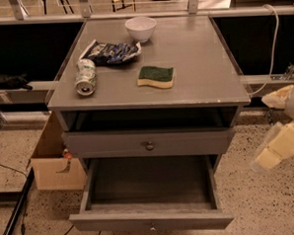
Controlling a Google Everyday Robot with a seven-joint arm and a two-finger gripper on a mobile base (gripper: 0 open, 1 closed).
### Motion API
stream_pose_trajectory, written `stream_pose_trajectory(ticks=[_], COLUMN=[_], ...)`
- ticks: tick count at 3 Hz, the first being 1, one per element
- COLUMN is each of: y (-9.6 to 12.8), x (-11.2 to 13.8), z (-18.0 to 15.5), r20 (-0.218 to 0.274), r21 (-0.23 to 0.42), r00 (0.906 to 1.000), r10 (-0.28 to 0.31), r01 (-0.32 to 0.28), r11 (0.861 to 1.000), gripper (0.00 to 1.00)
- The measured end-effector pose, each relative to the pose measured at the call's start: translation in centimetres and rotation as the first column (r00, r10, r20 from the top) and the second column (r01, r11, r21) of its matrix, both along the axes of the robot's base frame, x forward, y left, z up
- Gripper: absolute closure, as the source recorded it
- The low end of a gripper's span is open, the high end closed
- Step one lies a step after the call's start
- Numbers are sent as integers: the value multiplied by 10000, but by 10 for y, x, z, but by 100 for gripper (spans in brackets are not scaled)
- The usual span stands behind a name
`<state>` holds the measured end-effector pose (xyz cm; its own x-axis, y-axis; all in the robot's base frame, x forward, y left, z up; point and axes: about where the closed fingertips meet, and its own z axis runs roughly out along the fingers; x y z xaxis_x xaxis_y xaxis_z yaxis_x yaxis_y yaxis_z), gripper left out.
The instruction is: Close middle drawer
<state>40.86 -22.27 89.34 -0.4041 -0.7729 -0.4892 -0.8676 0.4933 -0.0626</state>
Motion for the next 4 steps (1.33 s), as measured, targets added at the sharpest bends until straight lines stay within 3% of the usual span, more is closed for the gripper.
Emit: stream_pose_trajectory(ticks=[1, 2, 3, 4], y=[0, -8, -7, 1], x=[-4, 2, 0, -15], z=[-21, 0, -2, -23], r20=[-466, -339, -347, -416], r21=[276, -328, -240, 410], r00=[9989, 9989, 9989, 9989], r10=[47, 334, 317, 196], r01=[-34, -345, -325, -179], r11=[9996, 9989, 9992, 9990], gripper=[0, 0, 0, 0])
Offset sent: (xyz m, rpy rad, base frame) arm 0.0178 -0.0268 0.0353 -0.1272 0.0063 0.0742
